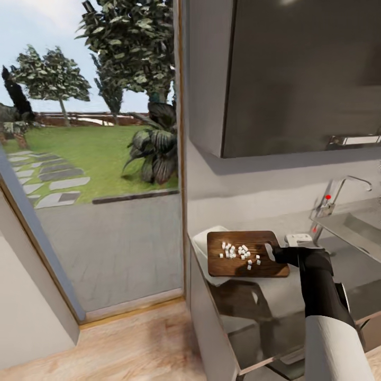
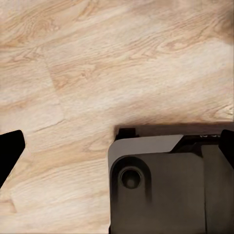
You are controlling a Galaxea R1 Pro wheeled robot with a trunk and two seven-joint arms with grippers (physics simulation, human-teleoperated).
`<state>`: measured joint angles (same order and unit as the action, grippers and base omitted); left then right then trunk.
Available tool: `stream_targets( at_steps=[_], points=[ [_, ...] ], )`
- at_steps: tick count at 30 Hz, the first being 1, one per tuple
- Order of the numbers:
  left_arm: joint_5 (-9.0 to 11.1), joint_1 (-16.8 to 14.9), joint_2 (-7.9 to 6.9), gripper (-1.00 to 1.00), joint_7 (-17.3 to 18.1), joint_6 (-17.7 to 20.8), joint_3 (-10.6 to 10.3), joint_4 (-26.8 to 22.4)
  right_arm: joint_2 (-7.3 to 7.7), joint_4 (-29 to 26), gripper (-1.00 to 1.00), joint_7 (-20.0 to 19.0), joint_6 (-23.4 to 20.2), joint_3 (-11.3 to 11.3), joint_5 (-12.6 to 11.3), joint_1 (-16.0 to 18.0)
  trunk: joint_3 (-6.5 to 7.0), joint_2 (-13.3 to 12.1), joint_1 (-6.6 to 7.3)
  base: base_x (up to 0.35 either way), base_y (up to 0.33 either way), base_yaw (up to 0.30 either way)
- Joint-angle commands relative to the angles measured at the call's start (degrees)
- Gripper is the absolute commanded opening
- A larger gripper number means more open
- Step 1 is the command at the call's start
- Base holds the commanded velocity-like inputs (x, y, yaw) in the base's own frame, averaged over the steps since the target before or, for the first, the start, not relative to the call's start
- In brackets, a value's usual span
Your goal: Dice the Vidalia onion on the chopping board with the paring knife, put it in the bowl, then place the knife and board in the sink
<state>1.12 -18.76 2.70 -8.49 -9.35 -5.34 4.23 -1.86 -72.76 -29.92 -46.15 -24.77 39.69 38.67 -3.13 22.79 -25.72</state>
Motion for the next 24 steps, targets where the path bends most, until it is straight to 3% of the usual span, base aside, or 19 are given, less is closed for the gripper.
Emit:
stream_targets(
  at_steps=[1, 12, 22, 24],
  points=[
    [0.1, -0.1, 0.03, 1.0, -0.2, -0.4, -0.5, 0.3, -0.07, 0.0, -1.0, -0.6, -0.1, -0.2, 0.6, 0.1, -0.13, 0.1, -0.06, 0.24, 0.247, -0.172],
    [0.1, -0.1, 0.03, 1.0, -0.2, -0.4, -0.5, 0.3, 0.0, 0.0, -1.0, -0.6, -0.1, -0.2, 0.5, 0.1, -0.13, 0.1, -0.06, 0.234, 0.228, -0.143],
    [0.1, -0.1, 0.03, 1.0, -0.2, -0.4, -0.5, 0.3, 0.36, 0.0, -1.0, -0.6, -0.5, -0.5, 0.5, 0.1, -0.13, 0.1, -0.06, 0.019, 0.014, -0.004],
    [0.1, -0.1, 0.03, 1.0, -0.2, -0.4, -0.5, 0.3, 0.43, 0.0, -1.0, -0.6, -2.8, -0.5, 0.6, 0.1, -0.13, 0.1, -0.06, 0.0, 0.0, 0.0]
  ],
)
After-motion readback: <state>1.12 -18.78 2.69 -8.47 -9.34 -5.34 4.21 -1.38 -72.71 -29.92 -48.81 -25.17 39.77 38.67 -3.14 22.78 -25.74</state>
